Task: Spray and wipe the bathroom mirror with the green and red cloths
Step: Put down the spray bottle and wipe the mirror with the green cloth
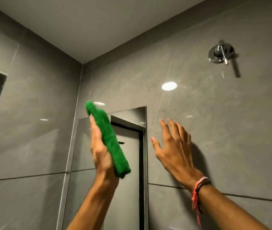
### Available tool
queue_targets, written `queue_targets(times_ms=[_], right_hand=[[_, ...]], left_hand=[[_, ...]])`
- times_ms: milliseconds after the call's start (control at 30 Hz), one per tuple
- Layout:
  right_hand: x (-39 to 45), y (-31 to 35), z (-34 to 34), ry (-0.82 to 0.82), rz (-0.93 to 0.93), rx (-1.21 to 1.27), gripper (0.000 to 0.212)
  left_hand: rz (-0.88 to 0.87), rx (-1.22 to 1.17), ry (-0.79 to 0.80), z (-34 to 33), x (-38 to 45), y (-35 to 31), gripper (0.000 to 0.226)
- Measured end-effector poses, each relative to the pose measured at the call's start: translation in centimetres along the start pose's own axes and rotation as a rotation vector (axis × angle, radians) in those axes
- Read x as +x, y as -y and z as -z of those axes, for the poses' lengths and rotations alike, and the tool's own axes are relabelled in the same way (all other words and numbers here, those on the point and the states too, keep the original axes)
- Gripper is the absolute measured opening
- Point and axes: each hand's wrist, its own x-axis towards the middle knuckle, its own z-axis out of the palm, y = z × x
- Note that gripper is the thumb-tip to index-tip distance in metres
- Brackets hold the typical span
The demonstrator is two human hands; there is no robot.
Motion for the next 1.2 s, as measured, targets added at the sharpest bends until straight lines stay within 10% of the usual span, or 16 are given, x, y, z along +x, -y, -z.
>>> queue_targets(times_ms=[133, 267, 467, 867, 1200], right_hand=[[4.0, -2.9, -1.2, 0.206, 0.167, -0.377, 0.088], [4.1, -5.7, -3.2, 0.253, 0.232, -0.580, 0.095], [4.1, -5.8, -6.4, 0.101, 0.285, -0.649, 0.089], [4.8, -5.5, -8.5, -0.015, 0.282, -0.737, 0.087], [5.1, -7.1, -10.1, -0.141, 0.383, -0.628, 0.087]], left_hand=[[-0.359, 0.569, 0.200, -4.5, 7.6, 5.2, 0.053], [-0.361, 1.041, 0.462, -4.6, 9.0, 14.2, 0.055], [-0.474, 1.044, 0.305, -3.7, 11.4, 18.6, 0.054], [-0.054, 1.090, -0.115, 12.6, 26.3, 22.7, 0.060], [0.332, 1.132, -0.407, 30.9, 5.3, 30.9, 0.055]])
